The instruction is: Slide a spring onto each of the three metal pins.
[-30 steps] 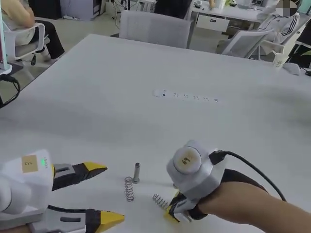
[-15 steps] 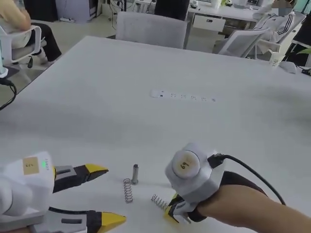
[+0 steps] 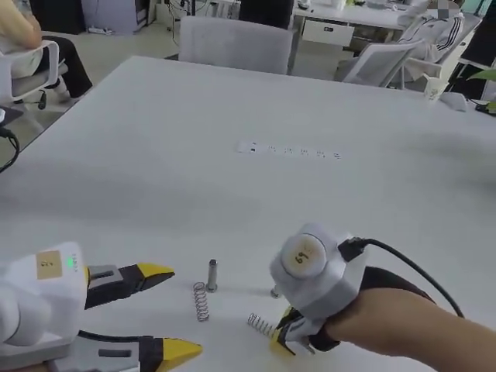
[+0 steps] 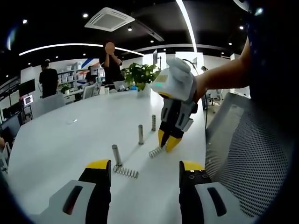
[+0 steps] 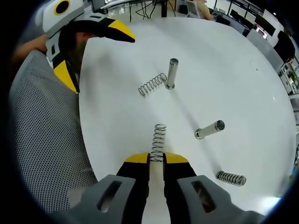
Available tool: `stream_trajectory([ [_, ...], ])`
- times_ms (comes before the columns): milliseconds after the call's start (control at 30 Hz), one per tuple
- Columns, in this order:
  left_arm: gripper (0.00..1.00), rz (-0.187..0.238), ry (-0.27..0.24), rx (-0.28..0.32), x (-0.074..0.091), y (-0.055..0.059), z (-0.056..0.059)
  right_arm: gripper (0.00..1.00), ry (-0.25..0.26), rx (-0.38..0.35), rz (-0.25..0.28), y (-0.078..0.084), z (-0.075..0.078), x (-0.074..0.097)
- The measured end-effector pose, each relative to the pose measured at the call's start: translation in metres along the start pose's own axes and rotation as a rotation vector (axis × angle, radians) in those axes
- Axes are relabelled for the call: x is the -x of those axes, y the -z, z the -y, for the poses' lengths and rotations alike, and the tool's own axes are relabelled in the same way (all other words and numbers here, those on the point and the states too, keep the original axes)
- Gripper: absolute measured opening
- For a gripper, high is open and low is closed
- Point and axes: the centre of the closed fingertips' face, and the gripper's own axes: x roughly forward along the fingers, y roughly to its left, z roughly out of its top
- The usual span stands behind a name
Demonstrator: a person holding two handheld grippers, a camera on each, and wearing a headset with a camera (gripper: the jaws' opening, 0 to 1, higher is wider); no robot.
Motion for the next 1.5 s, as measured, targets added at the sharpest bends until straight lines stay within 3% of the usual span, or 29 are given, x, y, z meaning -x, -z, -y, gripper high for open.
stream_trajectory([
  [267,0.53,-0.003,0.017,-0.011,-0.002,-0.004,0.003,0.08,-0.041,-0.009,0.0,0.003,-0.002,0.02],
  [700,0.53,-0.001,0.081,-0.047,-0.013,-0.015,0.016,0.08,-0.093,0.017,0.029,-0.006,-0.01,0.062],
  [1100,0.52,0.021,0.134,-0.108,-0.017,-0.038,0.026,0.08,-0.101,0.116,0.041,-0.03,-0.009,0.098],
  [1300,0.51,0.039,0.152,-0.137,-0.018,-0.048,0.032,0.08,-0.096,0.17,0.031,-0.04,-0.009,0.105],
  [1500,0.48,0.046,0.18,-0.167,-0.021,-0.054,0.037,0.08,-0.121,0.228,0.008,-0.044,-0.02,0.107],
])
